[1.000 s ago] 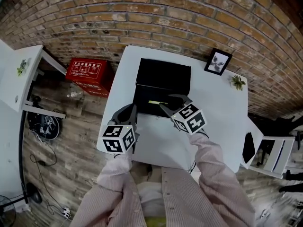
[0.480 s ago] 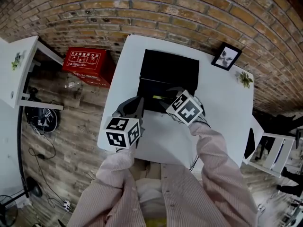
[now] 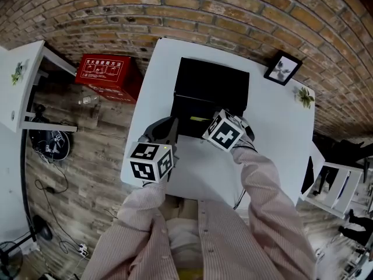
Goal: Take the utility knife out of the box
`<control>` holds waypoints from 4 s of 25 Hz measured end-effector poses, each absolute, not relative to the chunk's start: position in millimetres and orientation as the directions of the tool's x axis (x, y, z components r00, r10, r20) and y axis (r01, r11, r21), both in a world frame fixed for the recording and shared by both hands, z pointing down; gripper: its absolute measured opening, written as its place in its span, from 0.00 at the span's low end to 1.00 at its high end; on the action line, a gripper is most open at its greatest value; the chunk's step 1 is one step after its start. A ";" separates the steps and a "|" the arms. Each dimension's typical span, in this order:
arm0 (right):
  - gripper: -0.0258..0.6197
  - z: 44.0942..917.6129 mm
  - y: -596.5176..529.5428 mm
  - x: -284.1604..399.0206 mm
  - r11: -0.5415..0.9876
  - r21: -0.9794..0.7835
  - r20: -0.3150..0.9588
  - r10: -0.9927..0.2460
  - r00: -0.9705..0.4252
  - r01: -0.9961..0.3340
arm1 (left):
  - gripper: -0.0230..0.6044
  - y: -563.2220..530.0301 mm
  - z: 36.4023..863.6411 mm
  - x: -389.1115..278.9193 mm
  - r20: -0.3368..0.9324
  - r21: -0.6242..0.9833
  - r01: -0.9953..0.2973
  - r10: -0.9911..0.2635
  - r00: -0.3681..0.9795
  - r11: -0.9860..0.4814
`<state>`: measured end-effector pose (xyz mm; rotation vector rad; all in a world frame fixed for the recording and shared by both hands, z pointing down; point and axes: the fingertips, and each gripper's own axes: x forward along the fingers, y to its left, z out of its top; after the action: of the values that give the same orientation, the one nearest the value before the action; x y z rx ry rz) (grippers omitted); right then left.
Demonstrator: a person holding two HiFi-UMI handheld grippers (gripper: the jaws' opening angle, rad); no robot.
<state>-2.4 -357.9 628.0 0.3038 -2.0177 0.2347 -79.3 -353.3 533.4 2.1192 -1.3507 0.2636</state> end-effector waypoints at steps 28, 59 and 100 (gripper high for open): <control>0.12 601.5 -352.0 -4.9 0.940 0.028 0.848 -0.203 -0.490 -0.341 | 0.02 -338.5 522.4 -83.4 0.430 0.354 -0.876 -0.775 0.463 -0.327; 0.12 469.0 -335.3 24.2 0.731 -0.036 0.360 -0.627 -0.691 -0.682 | 0.02 -320.6 448.0 -93.2 0.264 0.237 -0.889 -0.855 0.447 -0.392; 0.12 362.7 -317.7 142.2 0.475 -0.174 -0.063 -0.880 -0.472 -0.863 | 0.02 -307.8 338.6 -106.5 0.019 0.069 -0.917 -0.918 0.395 -0.393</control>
<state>142.2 -317.7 362.7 1.6762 -2.8185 0.1946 -106.5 -307.8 338.6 2.5667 -1.6905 -0.0345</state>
